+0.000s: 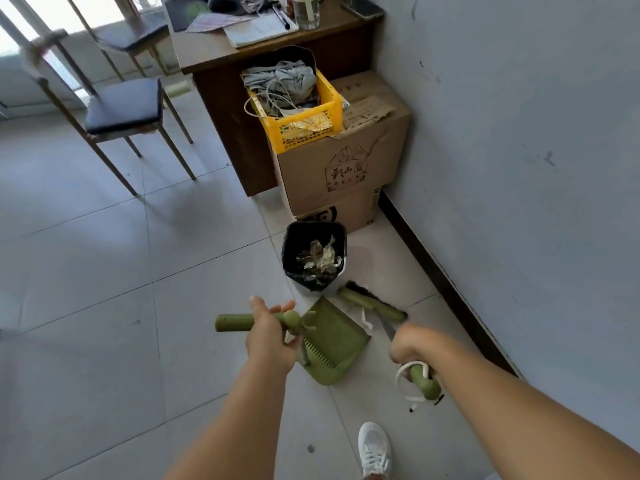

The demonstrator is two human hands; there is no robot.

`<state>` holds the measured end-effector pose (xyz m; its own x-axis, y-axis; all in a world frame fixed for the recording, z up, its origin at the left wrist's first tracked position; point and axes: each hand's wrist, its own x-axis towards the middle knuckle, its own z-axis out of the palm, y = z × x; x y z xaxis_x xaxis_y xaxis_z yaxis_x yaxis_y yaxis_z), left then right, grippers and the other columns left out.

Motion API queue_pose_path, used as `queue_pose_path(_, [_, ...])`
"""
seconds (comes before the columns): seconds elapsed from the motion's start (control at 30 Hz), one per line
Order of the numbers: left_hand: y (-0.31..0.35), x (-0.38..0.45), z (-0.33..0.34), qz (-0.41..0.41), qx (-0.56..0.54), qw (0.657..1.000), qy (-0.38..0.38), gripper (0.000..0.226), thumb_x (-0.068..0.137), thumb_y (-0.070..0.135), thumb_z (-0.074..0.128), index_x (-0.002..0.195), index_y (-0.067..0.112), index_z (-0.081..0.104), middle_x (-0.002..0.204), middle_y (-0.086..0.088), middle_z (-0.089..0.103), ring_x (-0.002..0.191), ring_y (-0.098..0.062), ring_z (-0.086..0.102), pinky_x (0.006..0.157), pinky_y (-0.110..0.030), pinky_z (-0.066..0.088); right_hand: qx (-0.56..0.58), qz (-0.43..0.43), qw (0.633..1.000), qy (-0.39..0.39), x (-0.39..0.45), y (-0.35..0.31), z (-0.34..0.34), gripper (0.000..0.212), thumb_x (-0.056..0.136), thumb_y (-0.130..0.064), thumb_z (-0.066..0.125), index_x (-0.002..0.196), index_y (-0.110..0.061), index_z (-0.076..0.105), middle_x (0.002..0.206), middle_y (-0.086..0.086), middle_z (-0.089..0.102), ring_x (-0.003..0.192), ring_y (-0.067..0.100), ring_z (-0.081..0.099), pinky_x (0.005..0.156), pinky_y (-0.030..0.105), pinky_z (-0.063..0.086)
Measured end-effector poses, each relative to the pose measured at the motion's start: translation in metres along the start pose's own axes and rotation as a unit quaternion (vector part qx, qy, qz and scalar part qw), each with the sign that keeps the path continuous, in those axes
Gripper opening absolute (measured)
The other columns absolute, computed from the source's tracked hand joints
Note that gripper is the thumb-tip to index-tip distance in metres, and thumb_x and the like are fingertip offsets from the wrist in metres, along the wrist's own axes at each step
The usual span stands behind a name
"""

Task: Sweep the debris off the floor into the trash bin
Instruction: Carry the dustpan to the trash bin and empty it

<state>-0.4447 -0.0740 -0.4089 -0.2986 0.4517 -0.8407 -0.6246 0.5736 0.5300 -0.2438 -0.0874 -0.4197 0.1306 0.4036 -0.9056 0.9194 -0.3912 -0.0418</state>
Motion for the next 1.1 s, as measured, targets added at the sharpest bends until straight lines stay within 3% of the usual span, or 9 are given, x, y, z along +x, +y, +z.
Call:
queue_pose_path(0.07, [-0.003,-0.007,-0.012,0.0,-0.008,1.0,-0.016,0.045,0.097,0.056,0.047,0.09,0.011,0.052,0.099,-0.009,0.074,0.099,-0.024,0.065,0.102,-0.051,0.048,0.019,-0.007,0.999,-0.028,-0.016,-0.005,0.026,0.031,0.095,-0.014,0.042,0.12,-0.002,0.056,0.094,0.011,0.064,0.093,0.027,0.062,0.065,0.028,0.05])
queue_pose_path(0.13, [-0.007,-0.013,-0.022,-0.001,-0.025,0.999,-0.036,0.044,0.098,0.054,0.047,0.089,0.011,0.051,0.096,-0.009,0.073,0.103,-0.025,0.064,0.097,-0.047,0.048,0.047,-0.009,0.998,-0.043,-0.029,-0.008,0.051,0.019,0.095,-0.015,0.043,0.097,-0.007,0.06,0.103,0.014,0.068,0.087,0.026,0.061,0.08,0.033,0.054])
queue_pose_path(0.23, [-0.012,-0.021,-0.042,0.007,-0.038,0.997,-0.066,0.043,0.099,0.052,0.046,0.087,0.011,0.049,0.099,-0.01,0.071,0.103,-0.024,0.064,0.091,-0.046,0.046,0.078,-0.003,0.996,-0.041,-0.048,-0.009,0.083,0.02,0.091,-0.015,0.049,0.076,-0.008,0.059,0.077,0.01,0.066,0.065,0.022,0.062,0.07,0.032,0.055])
queue_pose_path(0.33, [-0.015,-0.031,-0.067,0.02,-0.026,0.996,-0.08,0.041,0.099,0.05,0.048,0.086,0.011,0.049,0.093,-0.01,0.07,0.092,-0.023,0.065,0.093,-0.05,0.046,0.093,0.002,0.995,-0.035,-0.07,-0.005,0.1,0.019,0.089,-0.017,0.052,0.075,-0.006,0.059,0.05,0.006,0.061,0.039,0.015,0.057,0.048,0.02,0.047])
queue_pose_path(0.4, [-0.012,-0.042,-0.086,0.029,-0.016,0.996,-0.081,0.04,0.099,0.048,0.049,0.084,0.011,0.049,0.093,-0.01,0.069,0.091,-0.024,0.064,0.094,-0.053,0.045,0.124,-0.01,0.991,-0.04,-0.089,-0.003,0.105,0.019,0.09,-0.015,0.053,0.076,-0.003,0.058,0.045,0.007,0.058,0.034,0.015,0.053,0.042,0.018,0.044])
queue_pose_path(0.57, [0.024,-0.069,-0.128,0.07,-0.029,0.994,-0.081,0.033,0.098,0.042,0.051,0.079,0.015,0.048,0.088,-0.009,0.07,0.096,-0.027,0.064,0.081,-0.049,0.046,0.201,-0.048,0.977,-0.059,-0.14,-0.015,0.108,0.012,0.091,-0.01,0.051,0.084,-0.001,0.054,0.066,0.011,0.054,0.04,0.015,0.048,0.041,0.019,0.038])
queue_pose_path(0.9, [0.08,-0.107,-0.187,0.15,-0.076,0.985,-0.049,0.027,0.095,0.042,0.057,0.085,0.017,0.053,0.076,-0.005,0.067,0.086,-0.022,0.066,0.095,-0.052,0.044,0.158,-0.129,0.979,0.01,-0.212,-0.057,0.105,0.011,0.086,-0.007,0.053,0.089,0.003,0.056,0.047,0.009,0.056,0.033,0.017,0.047,0.039,0.018,0.036])
queue_pose_path(1.0, [0.077,-0.109,-0.197,0.156,-0.093,0.982,-0.053,0.028,0.096,0.042,0.055,0.089,0.016,0.053,0.079,-0.006,0.067,0.089,-0.024,0.067,0.089,-0.051,0.045,0.158,-0.127,0.979,0.021,-0.22,-0.052,0.105,0.013,0.087,-0.009,0.054,0.092,0.003,0.057,0.046,0.01,0.056,0.032,0.018,0.047,0.04,0.018,0.037])
queue_pose_path(1.1, [0.07,-0.104,-0.2,0.145,-0.111,0.982,-0.044,0.028,0.096,0.043,0.055,0.09,0.016,0.052,0.074,-0.005,0.065,0.077,-0.022,0.066,0.079,-0.049,0.048,0.164,-0.107,0.98,0.024,-0.222,-0.038,0.105,0.014,0.089,-0.01,0.054,0.098,0.001,0.056,0.051,0.012,0.056,0.032,0.018,0.048,0.039,0.017,0.037])
